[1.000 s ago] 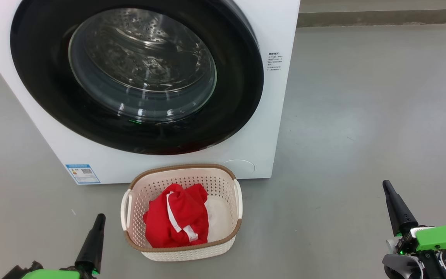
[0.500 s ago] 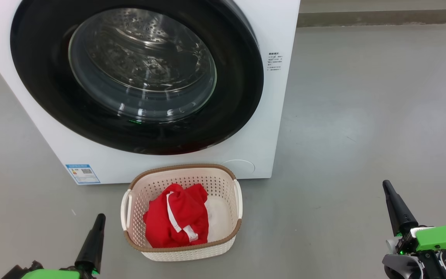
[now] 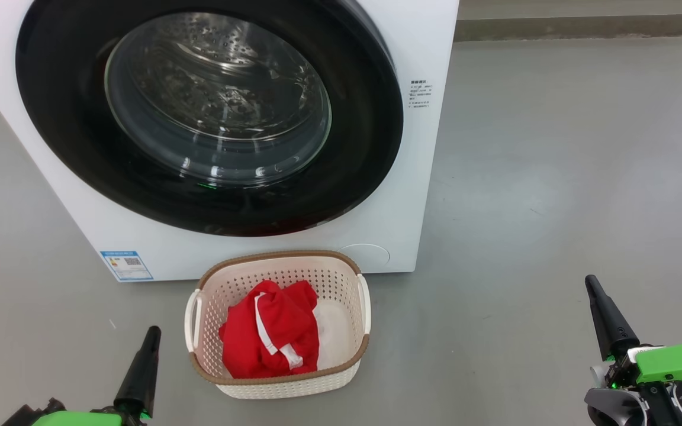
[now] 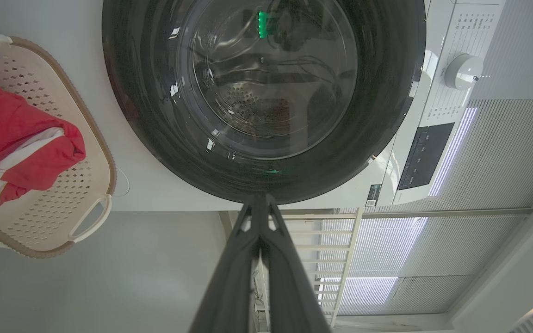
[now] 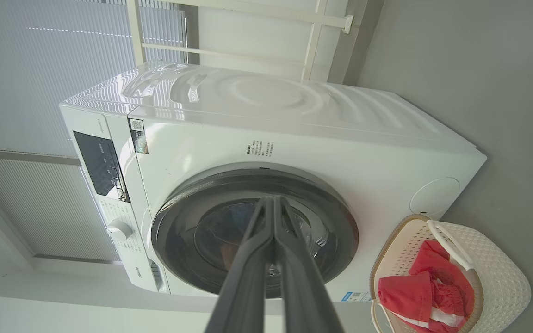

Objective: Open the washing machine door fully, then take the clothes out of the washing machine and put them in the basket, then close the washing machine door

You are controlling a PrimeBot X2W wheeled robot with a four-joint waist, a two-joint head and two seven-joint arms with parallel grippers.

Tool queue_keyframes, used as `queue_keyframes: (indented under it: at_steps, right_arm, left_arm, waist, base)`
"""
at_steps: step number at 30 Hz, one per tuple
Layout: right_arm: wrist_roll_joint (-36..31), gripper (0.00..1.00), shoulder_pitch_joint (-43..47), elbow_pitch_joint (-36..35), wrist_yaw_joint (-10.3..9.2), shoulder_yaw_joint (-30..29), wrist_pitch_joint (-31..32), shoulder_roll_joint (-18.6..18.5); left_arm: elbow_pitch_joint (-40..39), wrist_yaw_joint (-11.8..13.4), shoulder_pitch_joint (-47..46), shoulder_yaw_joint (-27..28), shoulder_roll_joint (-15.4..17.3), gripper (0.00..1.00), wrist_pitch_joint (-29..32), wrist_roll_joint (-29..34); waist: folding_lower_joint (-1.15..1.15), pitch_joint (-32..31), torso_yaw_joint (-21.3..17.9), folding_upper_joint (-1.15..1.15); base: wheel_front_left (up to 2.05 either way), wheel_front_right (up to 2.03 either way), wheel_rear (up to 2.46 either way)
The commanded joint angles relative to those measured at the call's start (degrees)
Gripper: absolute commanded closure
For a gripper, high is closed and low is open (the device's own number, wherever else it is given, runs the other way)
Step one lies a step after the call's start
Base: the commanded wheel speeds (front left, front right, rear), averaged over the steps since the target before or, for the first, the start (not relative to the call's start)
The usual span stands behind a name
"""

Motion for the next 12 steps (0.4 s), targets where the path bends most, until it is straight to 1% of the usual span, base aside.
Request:
queue_keyframes:
  at_steps: [1, 12]
  right_arm:
    - [0.1, 1.0, -2.8, -1.5, 0.03, 1.3, 0.4, -1.0]
    - [0.1, 1.0, -2.8, -1.5, 0.03, 1.3, 0.4, -1.0]
  left_arm:
    - [-1.1, -0.6, -2.5, 2.1, 0.8, 1.0, 0.2, 0.6]
    - [-1.1, -0.6, -2.5, 2.2, 0.7, 1.0, 0.3, 0.7]
  waist:
    - [0.0, 0.0, 0.0, 0.0]
    - [0.0, 0.0, 0.0, 0.0]
  base:
    - [0.0, 0.0, 0.0]
    - [0.0, 0.0, 0.0]
